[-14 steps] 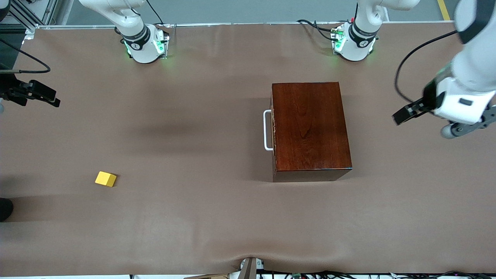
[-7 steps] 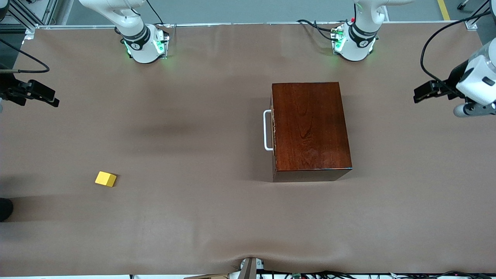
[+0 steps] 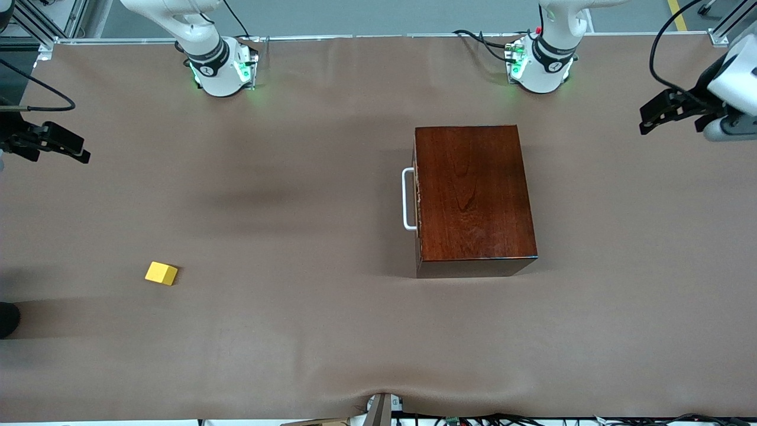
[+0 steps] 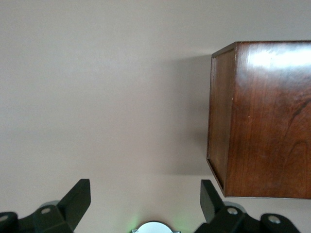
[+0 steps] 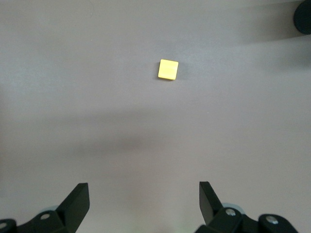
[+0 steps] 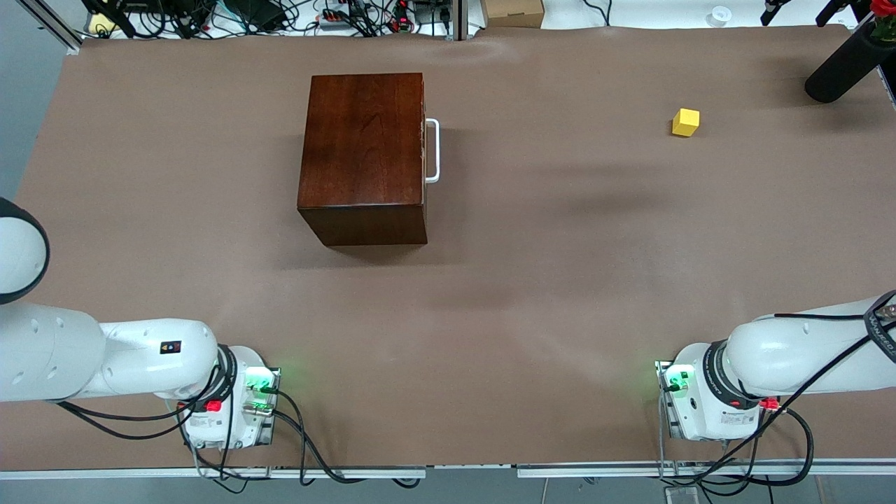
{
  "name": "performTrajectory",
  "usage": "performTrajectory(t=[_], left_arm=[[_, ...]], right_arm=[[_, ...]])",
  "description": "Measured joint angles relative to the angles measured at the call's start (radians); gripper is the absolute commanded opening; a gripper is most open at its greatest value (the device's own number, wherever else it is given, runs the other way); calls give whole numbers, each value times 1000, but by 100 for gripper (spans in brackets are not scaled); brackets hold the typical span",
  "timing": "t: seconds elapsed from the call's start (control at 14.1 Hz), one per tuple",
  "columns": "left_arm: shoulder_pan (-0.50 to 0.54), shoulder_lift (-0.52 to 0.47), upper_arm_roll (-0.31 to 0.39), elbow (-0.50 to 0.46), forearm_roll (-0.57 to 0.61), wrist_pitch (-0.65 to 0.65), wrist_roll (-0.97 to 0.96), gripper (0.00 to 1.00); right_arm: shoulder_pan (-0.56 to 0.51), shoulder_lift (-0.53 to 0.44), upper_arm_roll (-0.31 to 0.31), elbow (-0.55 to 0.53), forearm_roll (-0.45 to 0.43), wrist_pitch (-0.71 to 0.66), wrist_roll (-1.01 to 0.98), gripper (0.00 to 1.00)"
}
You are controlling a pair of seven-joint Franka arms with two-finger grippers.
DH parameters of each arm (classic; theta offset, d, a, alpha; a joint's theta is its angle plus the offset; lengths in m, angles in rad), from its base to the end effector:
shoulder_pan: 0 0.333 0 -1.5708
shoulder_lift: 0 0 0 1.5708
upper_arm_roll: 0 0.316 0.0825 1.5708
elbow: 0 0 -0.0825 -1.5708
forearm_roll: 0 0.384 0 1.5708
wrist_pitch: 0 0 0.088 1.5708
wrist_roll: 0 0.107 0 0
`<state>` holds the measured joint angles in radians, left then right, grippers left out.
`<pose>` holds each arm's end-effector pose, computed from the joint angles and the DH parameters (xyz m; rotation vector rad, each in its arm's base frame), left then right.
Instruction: Open drawer, take yellow block, close drawer
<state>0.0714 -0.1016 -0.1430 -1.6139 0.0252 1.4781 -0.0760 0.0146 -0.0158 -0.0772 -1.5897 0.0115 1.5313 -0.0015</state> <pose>0.5118 -0.0380 0.6501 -3.0991 -0.0113 0.0499 0.5441 -0.0332 0.6209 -3.1254 0.0951 0.0660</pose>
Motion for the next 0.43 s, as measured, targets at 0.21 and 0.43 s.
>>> performTrajectory(t=[0.21, 0.43], left_arm=[[-2, 3, -4, 23, -8, 1, 1, 100], [-2, 5, -5, 30, -15, 1, 1, 100]], right_arm=[[0, 0, 0, 0, 0, 0, 0, 100], [0, 0, 0, 0, 0, 0, 0, 100]])
